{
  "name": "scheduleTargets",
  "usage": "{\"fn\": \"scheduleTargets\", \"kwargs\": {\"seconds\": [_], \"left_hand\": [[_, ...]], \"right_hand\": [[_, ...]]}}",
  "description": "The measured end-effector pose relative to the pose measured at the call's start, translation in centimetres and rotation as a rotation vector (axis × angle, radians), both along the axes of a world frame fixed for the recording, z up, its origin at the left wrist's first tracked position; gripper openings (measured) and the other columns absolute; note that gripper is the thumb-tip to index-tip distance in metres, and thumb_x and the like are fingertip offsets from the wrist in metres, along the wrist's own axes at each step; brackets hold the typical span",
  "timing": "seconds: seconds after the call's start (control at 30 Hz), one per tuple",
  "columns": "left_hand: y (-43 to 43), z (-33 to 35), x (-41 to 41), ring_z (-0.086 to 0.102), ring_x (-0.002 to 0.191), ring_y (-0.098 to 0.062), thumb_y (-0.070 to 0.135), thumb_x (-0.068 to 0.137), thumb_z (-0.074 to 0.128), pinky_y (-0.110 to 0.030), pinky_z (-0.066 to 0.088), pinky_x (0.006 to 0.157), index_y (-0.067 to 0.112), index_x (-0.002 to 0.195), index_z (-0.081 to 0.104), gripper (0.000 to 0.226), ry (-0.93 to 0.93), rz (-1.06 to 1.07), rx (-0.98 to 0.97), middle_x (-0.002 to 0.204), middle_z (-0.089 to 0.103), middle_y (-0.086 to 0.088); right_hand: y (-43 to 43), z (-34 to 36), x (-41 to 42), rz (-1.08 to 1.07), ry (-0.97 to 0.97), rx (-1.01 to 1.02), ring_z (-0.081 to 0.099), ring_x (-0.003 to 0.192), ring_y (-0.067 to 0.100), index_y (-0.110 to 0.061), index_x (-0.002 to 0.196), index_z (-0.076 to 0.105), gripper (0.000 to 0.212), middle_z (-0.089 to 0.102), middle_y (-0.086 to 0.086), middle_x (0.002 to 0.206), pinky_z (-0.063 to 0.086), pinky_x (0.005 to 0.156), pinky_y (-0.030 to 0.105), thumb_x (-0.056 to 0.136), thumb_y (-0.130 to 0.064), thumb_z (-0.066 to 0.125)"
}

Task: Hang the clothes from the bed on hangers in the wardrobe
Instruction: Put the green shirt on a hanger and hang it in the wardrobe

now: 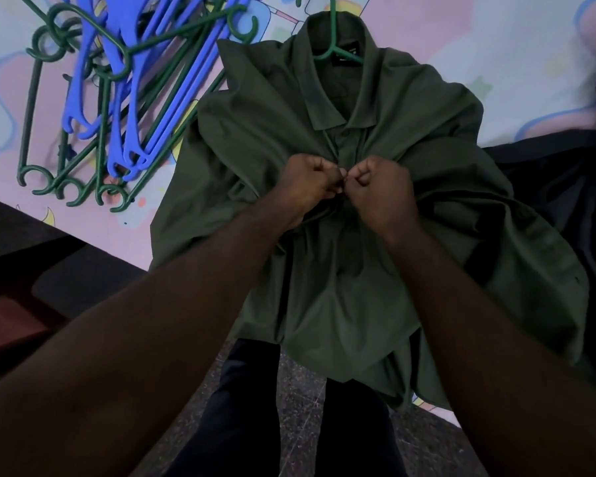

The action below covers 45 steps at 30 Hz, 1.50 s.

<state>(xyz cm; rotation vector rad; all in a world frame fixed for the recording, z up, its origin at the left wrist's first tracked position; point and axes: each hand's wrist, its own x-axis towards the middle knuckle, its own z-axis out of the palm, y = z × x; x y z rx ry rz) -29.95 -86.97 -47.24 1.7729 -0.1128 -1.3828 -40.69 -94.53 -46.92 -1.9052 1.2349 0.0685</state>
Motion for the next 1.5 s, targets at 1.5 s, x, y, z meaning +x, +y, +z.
{"fn": "scheduleTargets", "kwargs": {"seconds": [1.5], "left_hand": [[1.2, 0.4, -2.4, 0.058, 0.104, -0.035, 0.026, 0.09, 0.052, -0.04, 0.047, 0.08, 0.014, 0.114, 0.06, 0.028, -0.858, -0.733, 0.216, 0.118, 0.058, -0.012]], "right_hand": [[1.1, 2.1, -4.3, -0.104, -0.036, 0.1, 0.059, 0.07, 0.011, -0.014, 0.084, 0.067, 0.007, 0.068, 0.002, 0.078, 0.046, 0.068, 0.025, 0.091, -0.015, 0.063]]}}
